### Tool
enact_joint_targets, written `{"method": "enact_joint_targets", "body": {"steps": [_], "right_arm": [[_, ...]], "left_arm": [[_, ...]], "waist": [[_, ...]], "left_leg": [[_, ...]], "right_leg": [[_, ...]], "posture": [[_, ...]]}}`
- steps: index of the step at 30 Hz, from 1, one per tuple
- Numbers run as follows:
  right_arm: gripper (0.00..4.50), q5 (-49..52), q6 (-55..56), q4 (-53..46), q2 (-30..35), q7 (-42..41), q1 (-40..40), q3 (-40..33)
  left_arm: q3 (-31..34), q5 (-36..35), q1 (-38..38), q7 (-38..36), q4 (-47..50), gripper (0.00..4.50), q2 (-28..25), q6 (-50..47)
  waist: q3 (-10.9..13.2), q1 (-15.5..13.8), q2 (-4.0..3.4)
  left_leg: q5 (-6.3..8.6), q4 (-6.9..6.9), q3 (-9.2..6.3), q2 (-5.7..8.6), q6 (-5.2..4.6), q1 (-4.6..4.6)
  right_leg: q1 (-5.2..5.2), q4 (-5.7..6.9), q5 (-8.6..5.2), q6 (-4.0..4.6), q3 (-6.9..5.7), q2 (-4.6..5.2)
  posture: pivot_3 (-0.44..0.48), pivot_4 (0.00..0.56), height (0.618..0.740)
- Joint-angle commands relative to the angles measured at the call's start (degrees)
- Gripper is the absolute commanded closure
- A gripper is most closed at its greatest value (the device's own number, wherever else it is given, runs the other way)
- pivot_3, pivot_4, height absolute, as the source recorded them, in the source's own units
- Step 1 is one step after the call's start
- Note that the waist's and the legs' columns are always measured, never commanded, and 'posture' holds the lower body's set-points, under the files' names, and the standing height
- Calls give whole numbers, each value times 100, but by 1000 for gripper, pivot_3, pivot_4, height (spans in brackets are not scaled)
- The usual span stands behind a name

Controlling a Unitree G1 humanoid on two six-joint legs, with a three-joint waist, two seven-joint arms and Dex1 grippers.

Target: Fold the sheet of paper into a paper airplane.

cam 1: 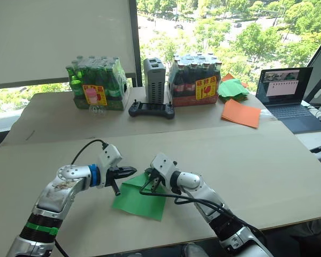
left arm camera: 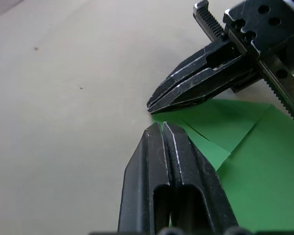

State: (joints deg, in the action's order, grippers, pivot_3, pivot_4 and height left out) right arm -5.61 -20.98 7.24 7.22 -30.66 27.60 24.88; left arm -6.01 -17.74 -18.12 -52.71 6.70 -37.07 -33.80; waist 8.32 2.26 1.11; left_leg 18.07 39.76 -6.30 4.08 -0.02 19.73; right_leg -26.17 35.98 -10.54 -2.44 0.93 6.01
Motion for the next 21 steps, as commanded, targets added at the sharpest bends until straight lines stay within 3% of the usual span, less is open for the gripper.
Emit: {"method": "enact_joint_targets", "body": {"steps": [1, 9, 21], "right_arm": [[4500, -140, -53, 103, 46, 25, -87, 68], [4500, -206, -83, 15, 97, -29, -118, 131], [4500, -288, -102, -21, 43, -37, -161, 168]], "left_arm": [[-205, 229, -158, 195, 56, 4454, 91, -1], [-433, 481, -341, 362, -205, 4454, 290, 55], [-674, 886, -175, 362, -720, 4454, 186, 218]], "waist": [[0, -2, 0], [-1, -6, 1], [-7, -9, 1]], "left_leg": [[0, 0, 0, 0, 0, 0], [0, 2, 0, 1, 0, 0], [2, -1, 0, 0, -3, -18]], "right_leg": [[0, 0, 0, 0, 0, 0], [1, 0, 0, 0, 2, 1], [14, 1, 0, 0, 2, 1]], "posture": [[0, 150, 724], [0, 150, 724], [0, 150, 724]]}}
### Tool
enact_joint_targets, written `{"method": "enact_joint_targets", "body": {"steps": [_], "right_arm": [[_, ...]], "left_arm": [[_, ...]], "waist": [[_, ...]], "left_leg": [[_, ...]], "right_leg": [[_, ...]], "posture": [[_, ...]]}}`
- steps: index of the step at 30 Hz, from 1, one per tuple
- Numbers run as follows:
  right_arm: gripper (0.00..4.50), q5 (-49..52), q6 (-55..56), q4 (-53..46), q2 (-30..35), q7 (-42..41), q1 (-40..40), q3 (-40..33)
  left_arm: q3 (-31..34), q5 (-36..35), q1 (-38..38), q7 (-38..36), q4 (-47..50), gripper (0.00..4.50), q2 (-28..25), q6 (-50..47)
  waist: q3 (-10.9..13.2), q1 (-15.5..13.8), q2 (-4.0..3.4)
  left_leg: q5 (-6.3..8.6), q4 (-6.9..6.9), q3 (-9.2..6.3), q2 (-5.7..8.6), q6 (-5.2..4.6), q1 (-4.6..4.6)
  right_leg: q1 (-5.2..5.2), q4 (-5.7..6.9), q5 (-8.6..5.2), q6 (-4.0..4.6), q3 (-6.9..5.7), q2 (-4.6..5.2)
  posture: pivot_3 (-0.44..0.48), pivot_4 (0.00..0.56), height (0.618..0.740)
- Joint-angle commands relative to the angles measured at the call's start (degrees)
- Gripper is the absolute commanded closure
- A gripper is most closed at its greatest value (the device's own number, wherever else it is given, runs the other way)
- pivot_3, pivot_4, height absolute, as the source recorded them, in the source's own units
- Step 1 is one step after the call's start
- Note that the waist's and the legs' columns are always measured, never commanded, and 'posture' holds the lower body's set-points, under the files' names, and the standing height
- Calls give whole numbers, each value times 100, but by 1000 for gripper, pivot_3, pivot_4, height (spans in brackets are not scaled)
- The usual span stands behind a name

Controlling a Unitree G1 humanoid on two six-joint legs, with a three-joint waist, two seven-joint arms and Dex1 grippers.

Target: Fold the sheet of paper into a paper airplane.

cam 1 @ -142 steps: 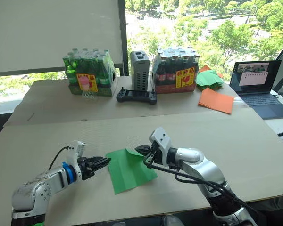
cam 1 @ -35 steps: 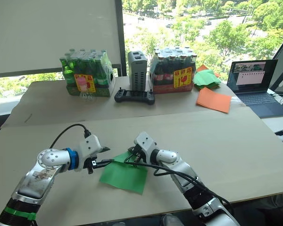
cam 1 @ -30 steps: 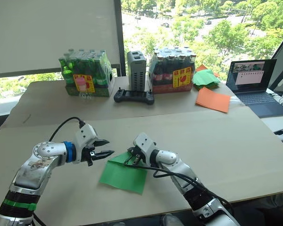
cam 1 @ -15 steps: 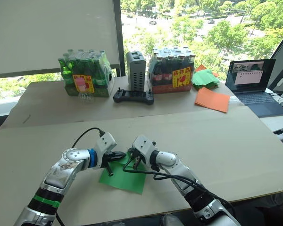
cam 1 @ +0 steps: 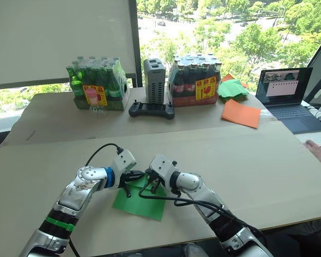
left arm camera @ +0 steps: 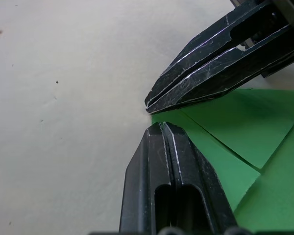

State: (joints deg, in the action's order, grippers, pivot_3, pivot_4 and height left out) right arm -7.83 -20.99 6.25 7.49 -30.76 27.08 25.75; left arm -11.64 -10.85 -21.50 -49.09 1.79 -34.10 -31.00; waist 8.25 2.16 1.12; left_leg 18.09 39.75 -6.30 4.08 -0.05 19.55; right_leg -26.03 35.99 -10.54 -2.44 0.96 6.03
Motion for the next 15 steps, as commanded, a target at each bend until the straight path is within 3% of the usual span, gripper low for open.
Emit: {"method": "enact_joint_targets", "body": {"steps": [1, 15], "right_arm": [[4500, -70, -100, 80, 16, -28, -107, 80], [4500, -71, -122, 77, -25, -11, -96, 103]], "left_arm": [[-95, 197, 208, -2, -262, 4454, -135, -67], [244, 122, 969, -47, -56, 4454, -476, -112]], "waist": [[-1, 5, 0], [-12, 45, -14]], "left_leg": [[2, -1, 0, 0, -3, -6], [14, -36, 2, -5, -23, -100]], "right_leg": [[5, 0, 0, 0, 0, 0], [91, -19, -4, -3, 2, -9]], "posture": [[0, 150, 724], [0, 150, 724]]}}
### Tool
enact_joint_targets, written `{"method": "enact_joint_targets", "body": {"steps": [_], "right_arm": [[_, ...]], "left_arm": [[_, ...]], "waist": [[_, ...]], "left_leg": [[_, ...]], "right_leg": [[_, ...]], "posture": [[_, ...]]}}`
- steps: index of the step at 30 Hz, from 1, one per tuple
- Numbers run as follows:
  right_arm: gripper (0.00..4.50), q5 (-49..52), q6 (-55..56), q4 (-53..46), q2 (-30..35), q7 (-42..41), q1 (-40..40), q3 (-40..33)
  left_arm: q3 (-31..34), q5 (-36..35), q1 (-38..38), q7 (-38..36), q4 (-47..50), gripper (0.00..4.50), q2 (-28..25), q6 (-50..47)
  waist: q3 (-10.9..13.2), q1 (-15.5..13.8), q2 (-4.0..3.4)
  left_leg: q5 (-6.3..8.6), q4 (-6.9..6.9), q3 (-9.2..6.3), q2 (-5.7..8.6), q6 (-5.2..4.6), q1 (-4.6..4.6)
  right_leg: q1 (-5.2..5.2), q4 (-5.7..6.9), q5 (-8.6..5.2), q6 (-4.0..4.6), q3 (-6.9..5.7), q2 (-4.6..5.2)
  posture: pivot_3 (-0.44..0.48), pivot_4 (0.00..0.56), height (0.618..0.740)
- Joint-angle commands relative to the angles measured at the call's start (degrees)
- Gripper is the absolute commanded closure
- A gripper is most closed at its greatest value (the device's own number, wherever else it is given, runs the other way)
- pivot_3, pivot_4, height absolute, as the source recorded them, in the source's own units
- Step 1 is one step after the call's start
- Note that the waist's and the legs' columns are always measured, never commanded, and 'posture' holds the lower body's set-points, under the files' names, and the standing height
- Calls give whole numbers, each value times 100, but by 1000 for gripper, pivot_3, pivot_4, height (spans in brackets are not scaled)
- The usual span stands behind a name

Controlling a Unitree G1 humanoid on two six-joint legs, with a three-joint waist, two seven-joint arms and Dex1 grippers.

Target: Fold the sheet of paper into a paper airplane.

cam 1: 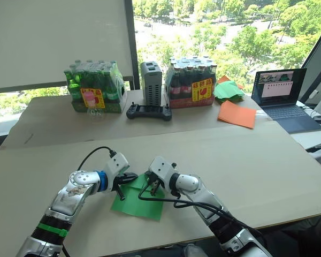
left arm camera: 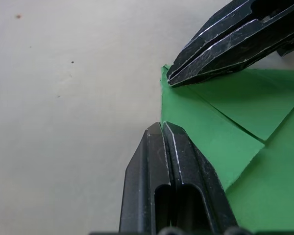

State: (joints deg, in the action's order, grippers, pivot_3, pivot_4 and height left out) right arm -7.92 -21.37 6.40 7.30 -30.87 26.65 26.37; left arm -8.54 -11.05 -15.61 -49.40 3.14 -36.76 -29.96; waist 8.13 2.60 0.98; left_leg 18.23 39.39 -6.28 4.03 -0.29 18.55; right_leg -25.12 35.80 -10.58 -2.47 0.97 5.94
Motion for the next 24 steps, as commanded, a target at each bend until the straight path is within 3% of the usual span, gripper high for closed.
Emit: {"method": "enact_joint_targets", "body": {"steps": [1, 17, 24], "right_arm": [[4500, -61, -85, 54, -4, -3, -58, 43], [4500, -74, -66, 36, 9, -77, -4, 76], [4500, -80, -49, 47, 4, -96, 33, 76]], "left_arm": [[-31, 136, 448, -24, -156, 4454, -253, -212], [557, -90, 1342, -64, 355, 4454, -806, -296], [682, -124, 1318, -81, 389, 4454, -939, -246]], "waist": [[0, 2, 0], [-3, 20, -4], [-2, 18, -5]], "left_leg": [[0, -15, 3, 0, 0, -15], [1, -50, 14, -30, 10, -34], [10, -50, 20, -74, 26, -36]], "right_leg": [[9, -3, -1, -1, 2, 1], [7, -7, -7, 8, 4, -18], [6, -9, -9, 21, 2, -61]], "posture": [[0, 150, 724], [0, 150, 724], [0, 150, 724]]}}
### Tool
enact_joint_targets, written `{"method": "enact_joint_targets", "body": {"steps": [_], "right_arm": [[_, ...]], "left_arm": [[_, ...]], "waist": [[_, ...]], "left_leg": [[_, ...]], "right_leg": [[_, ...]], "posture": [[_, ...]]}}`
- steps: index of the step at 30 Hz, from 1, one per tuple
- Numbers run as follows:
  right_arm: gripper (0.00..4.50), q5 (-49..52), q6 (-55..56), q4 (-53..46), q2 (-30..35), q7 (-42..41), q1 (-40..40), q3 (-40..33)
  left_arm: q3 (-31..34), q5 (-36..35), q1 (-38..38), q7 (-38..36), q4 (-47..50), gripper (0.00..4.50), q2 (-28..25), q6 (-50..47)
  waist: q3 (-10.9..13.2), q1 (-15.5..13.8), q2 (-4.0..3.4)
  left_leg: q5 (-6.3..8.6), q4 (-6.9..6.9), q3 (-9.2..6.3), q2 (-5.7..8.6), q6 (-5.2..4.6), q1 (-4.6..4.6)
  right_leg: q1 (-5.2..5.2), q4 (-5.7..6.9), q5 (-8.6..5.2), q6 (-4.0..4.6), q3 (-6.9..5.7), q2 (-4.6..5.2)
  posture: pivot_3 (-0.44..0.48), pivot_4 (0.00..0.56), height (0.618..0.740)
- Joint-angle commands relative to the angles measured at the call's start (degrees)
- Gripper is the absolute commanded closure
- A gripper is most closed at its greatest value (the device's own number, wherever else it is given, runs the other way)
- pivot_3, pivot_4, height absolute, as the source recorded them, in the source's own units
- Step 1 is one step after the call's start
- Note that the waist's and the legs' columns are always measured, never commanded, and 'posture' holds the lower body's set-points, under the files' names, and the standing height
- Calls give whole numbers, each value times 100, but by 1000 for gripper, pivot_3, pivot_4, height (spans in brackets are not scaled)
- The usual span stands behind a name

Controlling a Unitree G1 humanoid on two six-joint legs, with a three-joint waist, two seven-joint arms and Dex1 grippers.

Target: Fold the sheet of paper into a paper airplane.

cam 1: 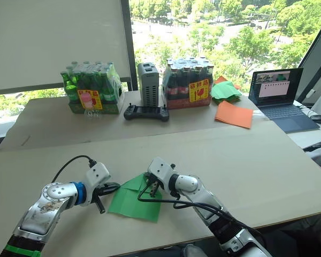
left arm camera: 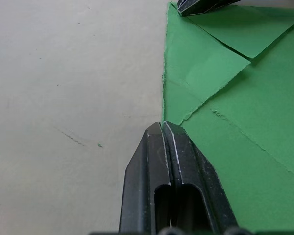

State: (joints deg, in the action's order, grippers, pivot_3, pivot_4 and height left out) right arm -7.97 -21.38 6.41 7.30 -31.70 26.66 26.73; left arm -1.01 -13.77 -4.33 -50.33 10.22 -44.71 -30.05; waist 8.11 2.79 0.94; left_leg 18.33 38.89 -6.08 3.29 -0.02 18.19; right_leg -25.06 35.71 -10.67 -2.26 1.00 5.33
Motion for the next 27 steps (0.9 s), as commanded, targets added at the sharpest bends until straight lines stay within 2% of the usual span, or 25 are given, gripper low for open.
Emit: {"method": "enact_joint_targets", "body": {"steps": [1, 5, 12, 17, 21, 27], "right_arm": [[4500, -71, -42, 24, 5, -18, 45, 30], [4500, 6, -16, -197, 17, -85, 60, -40], [4500, 553, -375, -1147, -98, -259, 10, -454], [4500, 810, -781, -1671, -95, -298, -37, -581], [4500, 904, -1009, -1962, 3, -298, -103, -612], [4500, 1376, -1567, -3015, 273, -440, -439, -799]], "left_arm": [[-30, 107, 150, 1, -249, 4454, -156, -245], [180, -104, -51, -11, -47, 4454, -151, -329], [619, -753, -704, -133, 319, 4454, -85, -646], [275, -954, -787, -144, 567, 4454, 244, -702], [-4, -787, -814, -207, 371, 4454, 343, -486], [-509, -386, -797, -307, -152, 4454, 435, -25]], "waist": [[0, 0, 0], [1, -4, -1], [32, -48, 17], [31, -39, 18], [31, -31, 18], [31, -48, 18]], "left_leg": [[0, -1, 1, -3, 0, 0], [0, -3, 2, -8, 1, 2], [-5, 1, -1, -5, 11, 39], [-18, 12, 1, 7, 35, 114], [-22, 9, 2, 4, 41, 119], [-11, 9, 3, 3, 21, 117]], "right_leg": [[-1, 0, 1, 5, -1, -3], [-5, 1, 1, 13, -2, -7], [-34, -4, 6, 21, -12, -4], [-114, 4, 9, 24, -4, 8], [-120, -1, 9, 24, -3, 5], [-119, 0, 12, 28, -4, 4]], "posture": [[0, 150, 724], [0, 150, 724], [0, 150, 724], [0, 150, 724], [0, 150, 724], [0, 150, 724]]}}
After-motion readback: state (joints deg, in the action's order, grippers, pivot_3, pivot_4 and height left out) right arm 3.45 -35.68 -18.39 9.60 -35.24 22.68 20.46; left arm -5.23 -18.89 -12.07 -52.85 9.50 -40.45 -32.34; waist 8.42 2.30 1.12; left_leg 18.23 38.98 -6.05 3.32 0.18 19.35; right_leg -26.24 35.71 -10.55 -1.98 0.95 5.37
